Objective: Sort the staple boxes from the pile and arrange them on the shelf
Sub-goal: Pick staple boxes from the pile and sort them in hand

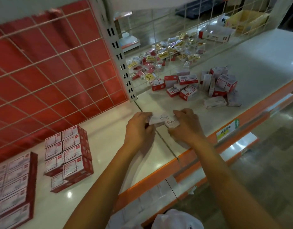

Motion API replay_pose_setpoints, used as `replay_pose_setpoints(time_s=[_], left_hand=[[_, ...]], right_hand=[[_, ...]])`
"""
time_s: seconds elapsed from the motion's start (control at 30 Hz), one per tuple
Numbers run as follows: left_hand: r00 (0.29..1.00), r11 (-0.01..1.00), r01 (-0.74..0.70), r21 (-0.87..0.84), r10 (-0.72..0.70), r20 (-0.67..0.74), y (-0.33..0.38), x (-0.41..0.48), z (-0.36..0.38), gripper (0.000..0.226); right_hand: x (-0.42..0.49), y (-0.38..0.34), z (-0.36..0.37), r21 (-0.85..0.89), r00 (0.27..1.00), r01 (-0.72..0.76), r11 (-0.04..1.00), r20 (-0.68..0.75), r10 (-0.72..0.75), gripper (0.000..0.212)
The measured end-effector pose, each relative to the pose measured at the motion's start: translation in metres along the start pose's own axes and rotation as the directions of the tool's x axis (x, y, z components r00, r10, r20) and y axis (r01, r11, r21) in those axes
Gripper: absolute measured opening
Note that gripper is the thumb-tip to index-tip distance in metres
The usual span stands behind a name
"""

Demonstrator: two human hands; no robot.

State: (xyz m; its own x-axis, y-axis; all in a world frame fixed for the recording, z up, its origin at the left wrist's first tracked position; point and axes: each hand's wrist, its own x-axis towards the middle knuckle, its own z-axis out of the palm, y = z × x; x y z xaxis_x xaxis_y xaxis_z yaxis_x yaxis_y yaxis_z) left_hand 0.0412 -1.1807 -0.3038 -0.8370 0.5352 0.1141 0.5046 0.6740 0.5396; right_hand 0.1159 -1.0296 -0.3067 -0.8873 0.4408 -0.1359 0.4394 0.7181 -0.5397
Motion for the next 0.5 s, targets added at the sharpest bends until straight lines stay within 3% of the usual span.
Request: replay_pose_setpoints(time_s=[0.13, 0.23, 0.5], left_hand=[[0.988, 0.985, 0.157, -0.067, -0.157, 0.001, -0.018, -0.027, -0.014, 0.046], [0.980, 0.980, 0.200, -0.017, -0.200, -0.008, -0.028, -0.039, -0.021, 0.054], [0.953, 0.951, 0.301, 0.078, -0.296, -0.062, -0.039, -0.057, -0.034, 0.047]], right_hand=[[-0.010, -0.026, 0.014, -0.047, 0.991, 0.084, 0.995, 0.106, -0.079, 0.062], [-0.016, -0.042, 0.021, -0.045, 0.977, 0.128, 0.991, 0.179, -0.118, 0.052], [-0.022, -0.069, 0.033, 0.096, 0.939, 0.218, 0.971, 0.251, -0.236, 0.063]])
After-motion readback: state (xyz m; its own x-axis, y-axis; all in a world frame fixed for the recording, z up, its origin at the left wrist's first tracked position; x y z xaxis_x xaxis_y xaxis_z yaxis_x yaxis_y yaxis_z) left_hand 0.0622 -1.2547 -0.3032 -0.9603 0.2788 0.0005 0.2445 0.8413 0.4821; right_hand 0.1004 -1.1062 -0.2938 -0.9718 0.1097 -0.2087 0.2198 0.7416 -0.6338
